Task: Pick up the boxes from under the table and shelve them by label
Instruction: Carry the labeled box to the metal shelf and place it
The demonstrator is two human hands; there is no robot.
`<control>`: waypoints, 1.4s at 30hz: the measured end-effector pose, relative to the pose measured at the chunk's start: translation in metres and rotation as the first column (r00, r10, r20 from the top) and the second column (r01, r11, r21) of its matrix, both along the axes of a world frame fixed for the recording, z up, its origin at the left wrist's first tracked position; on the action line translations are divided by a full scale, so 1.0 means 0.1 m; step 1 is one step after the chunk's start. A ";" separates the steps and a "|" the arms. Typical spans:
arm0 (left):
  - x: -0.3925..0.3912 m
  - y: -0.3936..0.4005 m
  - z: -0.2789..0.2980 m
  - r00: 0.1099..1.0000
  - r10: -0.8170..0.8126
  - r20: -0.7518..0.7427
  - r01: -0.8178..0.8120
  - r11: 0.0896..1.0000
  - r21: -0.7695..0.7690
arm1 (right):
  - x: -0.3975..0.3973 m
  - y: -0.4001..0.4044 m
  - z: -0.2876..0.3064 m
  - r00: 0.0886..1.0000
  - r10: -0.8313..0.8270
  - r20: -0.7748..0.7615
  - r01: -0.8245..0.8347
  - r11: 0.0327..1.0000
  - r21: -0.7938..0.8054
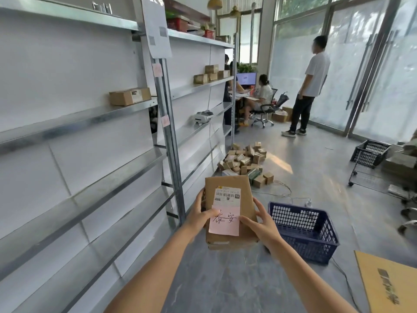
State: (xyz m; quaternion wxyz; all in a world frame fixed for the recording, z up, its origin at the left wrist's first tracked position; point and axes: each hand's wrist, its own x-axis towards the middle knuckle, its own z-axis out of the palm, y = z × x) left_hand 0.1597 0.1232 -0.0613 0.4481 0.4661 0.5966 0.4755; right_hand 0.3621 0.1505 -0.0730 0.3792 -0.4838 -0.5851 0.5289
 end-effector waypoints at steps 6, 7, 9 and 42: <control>-0.06 1.00 -0.05 1.000 0.010 0.021 -0.009 0.999 -0.034 | 0.03 0.89 -0.02 1.000 -0.031 0.002 0.031 0.999 -0.040; -0.09 1.17 -0.06 1.000 0.007 0.021 -0.006 0.999 -0.051 | 0.02 1.04 -0.03 0.999 -0.031 0.009 0.032 0.999 -0.042; -0.13 1.60 -0.09 1.000 0.002 0.022 0.000 0.998 -0.069 | 0.01 1.44 -0.06 0.999 -0.035 0.011 0.036 0.998 -0.045; -3.59 4.63 -0.28 0.564 0.733 0.380 -0.718 0.662 -0.213 | -4.10 6.35 -0.04 0.757 0.651 0.057 -0.653 0.756 0.046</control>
